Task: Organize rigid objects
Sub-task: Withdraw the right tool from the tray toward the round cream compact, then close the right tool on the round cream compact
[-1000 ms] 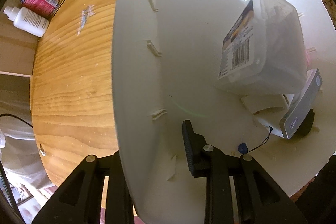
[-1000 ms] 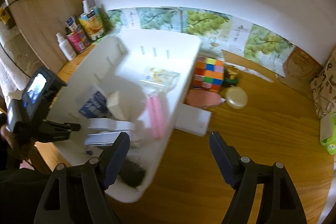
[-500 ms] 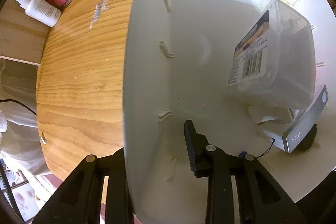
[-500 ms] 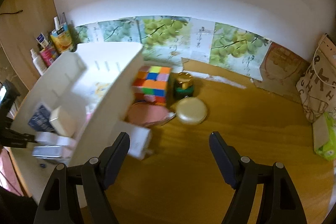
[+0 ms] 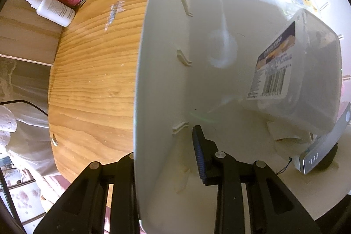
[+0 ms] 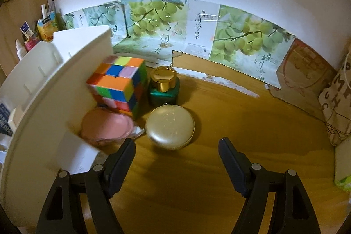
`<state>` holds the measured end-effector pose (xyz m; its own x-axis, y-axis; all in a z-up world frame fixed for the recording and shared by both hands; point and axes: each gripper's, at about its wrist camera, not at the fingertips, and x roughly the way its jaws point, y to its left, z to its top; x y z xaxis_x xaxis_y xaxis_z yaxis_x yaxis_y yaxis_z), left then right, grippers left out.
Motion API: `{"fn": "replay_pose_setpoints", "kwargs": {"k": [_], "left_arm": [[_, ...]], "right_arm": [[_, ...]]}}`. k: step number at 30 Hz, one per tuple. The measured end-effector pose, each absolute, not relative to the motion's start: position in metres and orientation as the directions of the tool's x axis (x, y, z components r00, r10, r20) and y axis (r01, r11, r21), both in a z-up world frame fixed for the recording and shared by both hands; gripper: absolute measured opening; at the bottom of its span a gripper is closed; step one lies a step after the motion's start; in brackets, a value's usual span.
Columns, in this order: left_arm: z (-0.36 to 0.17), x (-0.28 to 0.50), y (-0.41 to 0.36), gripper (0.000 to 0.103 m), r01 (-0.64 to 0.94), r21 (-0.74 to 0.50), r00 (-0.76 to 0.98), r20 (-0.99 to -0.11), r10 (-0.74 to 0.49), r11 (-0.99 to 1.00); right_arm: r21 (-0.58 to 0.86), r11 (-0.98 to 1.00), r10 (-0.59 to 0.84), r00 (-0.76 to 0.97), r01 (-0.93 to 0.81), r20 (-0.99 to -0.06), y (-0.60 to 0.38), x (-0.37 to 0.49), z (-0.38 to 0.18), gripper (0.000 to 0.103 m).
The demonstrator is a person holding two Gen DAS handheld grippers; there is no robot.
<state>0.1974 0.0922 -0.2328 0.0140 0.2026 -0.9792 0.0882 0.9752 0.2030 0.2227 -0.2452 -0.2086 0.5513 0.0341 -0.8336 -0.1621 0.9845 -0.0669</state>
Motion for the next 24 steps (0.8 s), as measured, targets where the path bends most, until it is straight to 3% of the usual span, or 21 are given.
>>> {"fn": "replay_pose_setpoints", "kwargs": {"k": [17,24], "left_arm": [[-0.233,0.21,0.084,0.032,0.07,0.219,-0.01,-0.975,0.22,0.973],[-0.232,0.206,0.084,0.032,0.071,0.226,-0.008,-0.974,0.227,0.972]], "right_arm": [[-0.019,0.983,0.086,0.544,-0.184,-0.835,-0.247,0.252,-0.23,0.077],[-0.009,0.977,0.112,0.543,-0.215,-0.832,-0.238,0.256,-0.23,0.055]]}}
